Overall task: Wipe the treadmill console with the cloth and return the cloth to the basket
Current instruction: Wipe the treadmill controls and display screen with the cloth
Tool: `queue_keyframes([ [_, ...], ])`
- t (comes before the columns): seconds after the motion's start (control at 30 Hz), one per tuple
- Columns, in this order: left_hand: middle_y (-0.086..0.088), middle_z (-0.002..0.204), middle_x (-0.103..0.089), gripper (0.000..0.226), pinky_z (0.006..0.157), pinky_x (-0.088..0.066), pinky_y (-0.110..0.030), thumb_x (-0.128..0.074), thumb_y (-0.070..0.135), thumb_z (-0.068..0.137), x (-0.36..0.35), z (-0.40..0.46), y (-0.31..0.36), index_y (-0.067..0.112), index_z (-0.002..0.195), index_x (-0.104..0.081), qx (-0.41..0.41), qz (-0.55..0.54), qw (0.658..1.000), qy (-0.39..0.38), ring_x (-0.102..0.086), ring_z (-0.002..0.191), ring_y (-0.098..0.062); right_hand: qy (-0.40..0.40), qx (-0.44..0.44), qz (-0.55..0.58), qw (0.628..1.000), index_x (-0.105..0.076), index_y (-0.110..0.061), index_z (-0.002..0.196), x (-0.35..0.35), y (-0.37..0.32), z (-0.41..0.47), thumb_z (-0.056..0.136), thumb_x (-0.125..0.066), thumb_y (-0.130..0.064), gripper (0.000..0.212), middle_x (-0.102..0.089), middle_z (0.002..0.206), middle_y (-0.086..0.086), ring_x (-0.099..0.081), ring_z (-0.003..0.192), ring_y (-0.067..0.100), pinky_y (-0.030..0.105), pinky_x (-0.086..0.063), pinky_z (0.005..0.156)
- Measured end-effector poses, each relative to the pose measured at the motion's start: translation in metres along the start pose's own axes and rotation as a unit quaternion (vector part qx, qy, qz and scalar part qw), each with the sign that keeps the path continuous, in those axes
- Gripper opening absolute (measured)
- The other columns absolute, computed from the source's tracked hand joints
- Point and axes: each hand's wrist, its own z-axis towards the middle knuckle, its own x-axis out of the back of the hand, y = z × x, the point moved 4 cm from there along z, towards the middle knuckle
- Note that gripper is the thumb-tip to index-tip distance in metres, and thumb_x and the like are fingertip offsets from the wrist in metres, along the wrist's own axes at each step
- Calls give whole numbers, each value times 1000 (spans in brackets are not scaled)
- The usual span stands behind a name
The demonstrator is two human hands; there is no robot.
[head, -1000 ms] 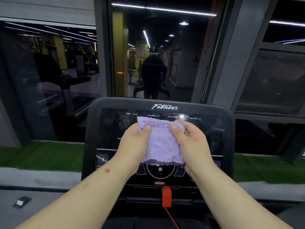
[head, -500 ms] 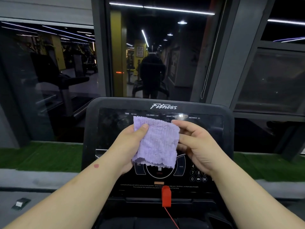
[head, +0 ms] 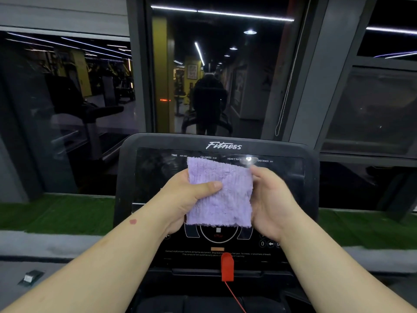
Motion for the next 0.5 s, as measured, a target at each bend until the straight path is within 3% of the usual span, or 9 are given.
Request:
queue_keyframes([
  [0.07, -10, 109, -77, 29, 95, -57, -52, -73, 5, 91, 0, 0, -3, 10, 120, -70, 0, -3, 1000, 6, -75, 101, -30, 28, 18, -71, 997, -70, -8, 118, -5, 2, -3, 102, -52, -45, 44, -74, 115, 14, -72, 107, 30, 48, -54, 96],
  [0.17, -8, 108, -78, 18, 95, -57, -50, -65, 15, 99, -1, -1, -4, 12, 116, -72, -12, -24, 999, 25, -76, 100, -26, 80, 86, -165, 979, -69, -14, 117, -7, 2, -1, 103, -54, -41, 34, -76, 109, 7, -73, 102, 25, 49, -55, 96],
  [0.23, 1, 101, -79, 23, 88, -58, -42, -57, 33, 105, -3, -3, -4, 18, 111, -73, -23, -19, 998, 62, -77, 93, -17, 133, 123, -215, 960, -69, -21, 114, -7, 4, 2, 103, -51, -45, 33, -77, 108, 0, -73, 101, 19, 49, -56, 95],
  [0.33, 11, 93, -79, 34, 76, -60, -36, -46, 48, 107, -5, -4, -10, 28, 103, -73, -34, 17, 991, 125, -76, 85, -8, 198, 162, -251, 933, -68, -21, 102, -15, 6, 2, 100, -43, -61, 47, -75, 99, -1, -73, 93, 15, 41, -59, 87],
  [0.4, 3, 93, -78, 41, 79, -63, -46, -44, 55, 103, -4, -6, -14, 25, 100, -71, -50, 27, 983, 176, -76, 88, -19, 237, 212, -278, 907, -61, -15, 88, -19, 8, 1, 100, -42, -62, 52, -69, 82, 3, -65, 75, 16, 39, -58, 74],
  [0.47, -12, 93, -73, 49, 82, -61, -54, -44, 57, 99, 2, -9, -14, 13, 96, -66, -97, 68, 968, 223, -72, 85, -30, 263, 262, -296, 880, -52, -15, 78, -23, 10, -2, 102, -42, -54, 48, -54, 68, -4, -50, 63, 11, 29, -47, 63],
  [0.5, -16, 88, -69, 49, 78, -60, -51, -44, 54, 101, 4, -12, -13, 9, 91, -62, -120, 87, 959, 240, -66, 78, -29, 272, 276, -302, 871, -50, -15, 76, -24, 12, -3, 104, -43, -51, 46, -51, 66, -8, -46, 60, 8, 24, -44, 60],
])
